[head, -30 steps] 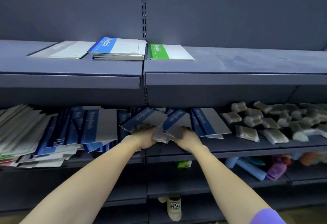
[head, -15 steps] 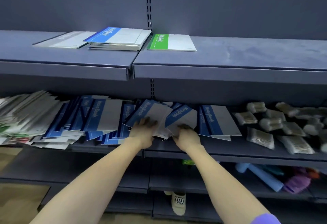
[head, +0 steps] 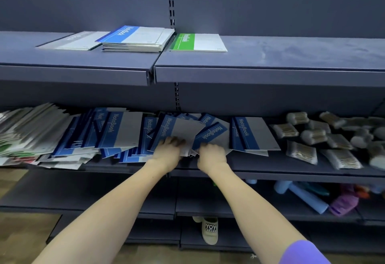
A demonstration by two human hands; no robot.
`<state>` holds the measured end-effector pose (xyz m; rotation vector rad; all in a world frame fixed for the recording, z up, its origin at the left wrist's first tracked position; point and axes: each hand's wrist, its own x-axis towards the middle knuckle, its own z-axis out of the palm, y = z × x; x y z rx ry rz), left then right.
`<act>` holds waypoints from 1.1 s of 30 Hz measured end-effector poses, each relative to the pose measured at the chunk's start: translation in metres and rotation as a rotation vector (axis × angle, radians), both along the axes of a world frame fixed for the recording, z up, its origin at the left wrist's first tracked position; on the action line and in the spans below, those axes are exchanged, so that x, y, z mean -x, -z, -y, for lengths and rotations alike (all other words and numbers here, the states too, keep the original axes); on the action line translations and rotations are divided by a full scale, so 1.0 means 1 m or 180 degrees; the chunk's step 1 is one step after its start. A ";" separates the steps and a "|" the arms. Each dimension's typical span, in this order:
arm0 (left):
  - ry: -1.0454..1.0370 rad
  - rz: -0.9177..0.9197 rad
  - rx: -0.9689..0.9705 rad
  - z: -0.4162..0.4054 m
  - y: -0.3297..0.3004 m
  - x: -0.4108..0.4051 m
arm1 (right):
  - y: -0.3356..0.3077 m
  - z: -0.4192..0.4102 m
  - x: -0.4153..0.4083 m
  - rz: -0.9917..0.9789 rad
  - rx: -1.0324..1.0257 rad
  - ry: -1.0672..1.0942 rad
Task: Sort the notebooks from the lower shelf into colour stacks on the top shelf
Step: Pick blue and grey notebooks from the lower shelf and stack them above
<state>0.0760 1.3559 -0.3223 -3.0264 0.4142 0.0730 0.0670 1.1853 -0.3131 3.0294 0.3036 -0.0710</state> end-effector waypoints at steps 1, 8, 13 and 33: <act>0.0020 -0.0046 0.0030 -0.002 -0.002 0.000 | 0.000 -0.004 0.002 -0.0026 0.0091 -0.0002; 0.0079 -0.0333 0.0169 -0.018 -0.005 0.021 | 0.007 -0.006 0.014 -0.0333 0.0072 0.0230; 0.0405 -0.0408 -0.0031 -0.035 -0.010 0.029 | 0.018 -0.006 0.037 -0.0179 -0.0077 0.0364; 0.0901 0.0172 -0.0008 -0.085 -0.061 0.089 | -0.048 -0.045 0.131 0.0267 -0.1259 0.1294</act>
